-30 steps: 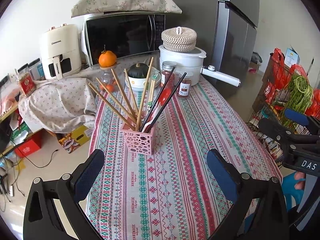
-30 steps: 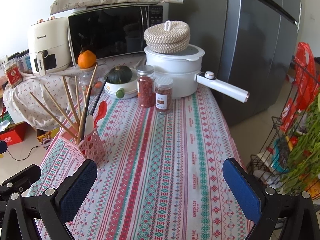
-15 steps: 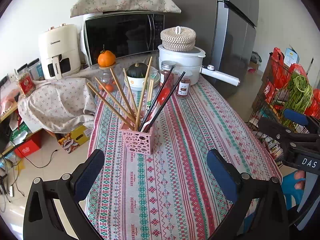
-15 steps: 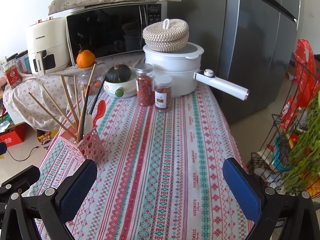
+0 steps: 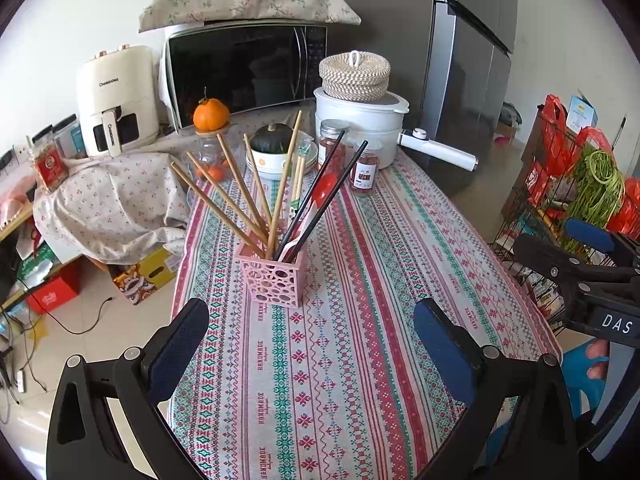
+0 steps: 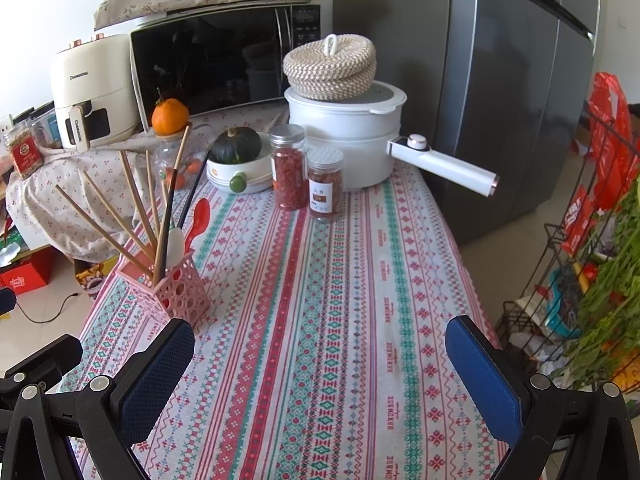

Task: Organize utensils

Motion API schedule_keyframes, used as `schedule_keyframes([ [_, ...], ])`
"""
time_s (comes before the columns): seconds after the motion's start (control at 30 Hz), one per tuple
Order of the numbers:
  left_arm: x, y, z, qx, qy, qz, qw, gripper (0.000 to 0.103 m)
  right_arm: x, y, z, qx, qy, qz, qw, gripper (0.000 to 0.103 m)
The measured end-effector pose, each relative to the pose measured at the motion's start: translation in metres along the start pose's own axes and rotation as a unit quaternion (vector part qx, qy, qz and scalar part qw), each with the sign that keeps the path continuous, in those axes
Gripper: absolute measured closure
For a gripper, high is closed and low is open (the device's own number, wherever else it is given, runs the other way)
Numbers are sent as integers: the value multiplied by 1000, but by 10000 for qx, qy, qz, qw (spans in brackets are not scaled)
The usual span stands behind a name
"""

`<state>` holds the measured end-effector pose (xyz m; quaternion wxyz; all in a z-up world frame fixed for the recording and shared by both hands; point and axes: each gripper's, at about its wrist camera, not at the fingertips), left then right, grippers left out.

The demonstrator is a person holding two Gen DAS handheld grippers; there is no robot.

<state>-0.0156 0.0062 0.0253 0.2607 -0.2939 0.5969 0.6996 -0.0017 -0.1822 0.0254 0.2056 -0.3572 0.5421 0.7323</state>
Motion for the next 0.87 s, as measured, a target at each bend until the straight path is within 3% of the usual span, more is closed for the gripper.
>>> schedule_keyframes([
  [0.27, -2, 8, 0, 228, 125, -69, 9996, 0, 0, -1, 0, -9, -11, 25, 10000, 0],
  [0.87, -2, 14, -5, 3, 25, -251, 9997, 0, 2, -6, -1, -52, -93, 93, 9999, 0],
])
Point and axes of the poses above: each gripper's, at about its wrist camera, not at the fingertips, and y roughly against the way its jaws point, z to its left, x to its underside, and after that the axes turned 12 degrees about -x, right-handed
